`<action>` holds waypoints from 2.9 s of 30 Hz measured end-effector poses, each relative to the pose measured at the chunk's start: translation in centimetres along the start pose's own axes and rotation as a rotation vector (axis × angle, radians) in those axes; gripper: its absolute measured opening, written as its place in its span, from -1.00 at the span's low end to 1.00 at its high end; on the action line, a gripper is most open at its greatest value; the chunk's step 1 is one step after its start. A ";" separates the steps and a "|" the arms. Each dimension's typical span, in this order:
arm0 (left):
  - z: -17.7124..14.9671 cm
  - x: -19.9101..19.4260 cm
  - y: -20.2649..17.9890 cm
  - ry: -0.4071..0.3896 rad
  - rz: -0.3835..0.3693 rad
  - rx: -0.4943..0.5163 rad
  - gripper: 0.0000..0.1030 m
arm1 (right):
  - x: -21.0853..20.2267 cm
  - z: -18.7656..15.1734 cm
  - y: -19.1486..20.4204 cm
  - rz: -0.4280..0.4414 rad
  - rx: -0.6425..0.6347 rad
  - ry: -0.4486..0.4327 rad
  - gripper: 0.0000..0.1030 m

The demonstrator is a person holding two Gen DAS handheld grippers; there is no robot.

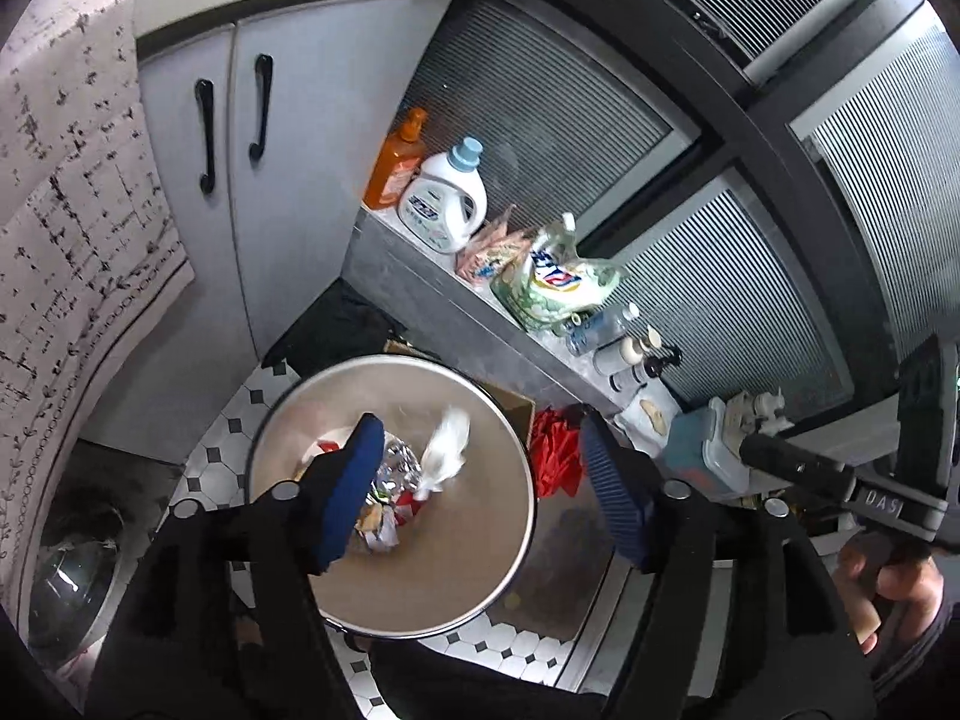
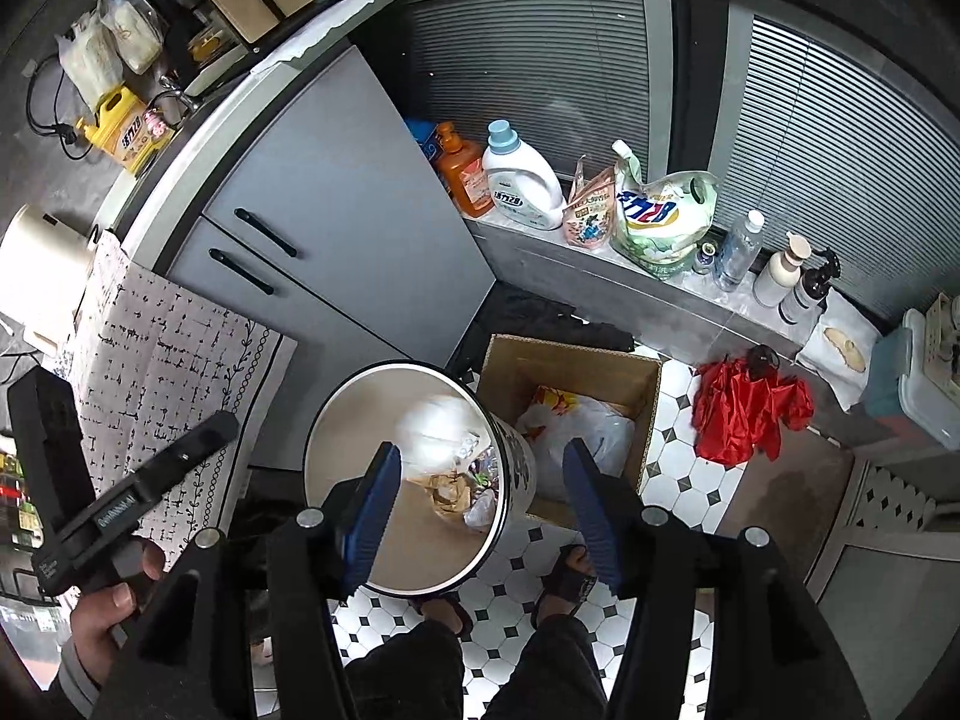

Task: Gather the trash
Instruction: 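Open both tools to drop the tissue and paper into the bin, then move both tools back up to the remaining trash on the counter, then grasp the foil snack packet with the left tool while the right tool grasps the foil ball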

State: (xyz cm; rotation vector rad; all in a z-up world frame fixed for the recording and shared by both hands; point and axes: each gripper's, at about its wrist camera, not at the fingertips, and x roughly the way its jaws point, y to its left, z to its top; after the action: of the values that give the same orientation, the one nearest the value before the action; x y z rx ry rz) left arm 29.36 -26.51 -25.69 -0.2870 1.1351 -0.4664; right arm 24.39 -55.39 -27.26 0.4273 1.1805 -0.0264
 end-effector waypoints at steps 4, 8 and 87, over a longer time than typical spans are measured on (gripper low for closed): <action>0.6 -1.7 1.2 -0.039 0.032 -0.013 0.47 | 0.7 0.1 1.4 0.021 -0.016 0.006 0.09; 1.3 -4.4 3.0 -0.094 0.062 -0.047 0.61 | 1.2 0.7 3.8 0.050 -0.047 0.006 0.13; 10.7 -32.7 51.3 -0.452 0.292 -0.438 -0.12 | 12.6 0.3 66.1 0.313 -0.604 -0.047 0.76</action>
State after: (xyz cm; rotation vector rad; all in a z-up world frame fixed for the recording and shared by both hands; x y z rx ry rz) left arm 38.77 34.04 -18.25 -0.5673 0.8050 0.1128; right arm 45.44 7.89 -17.99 0.0698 1.0046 0.5750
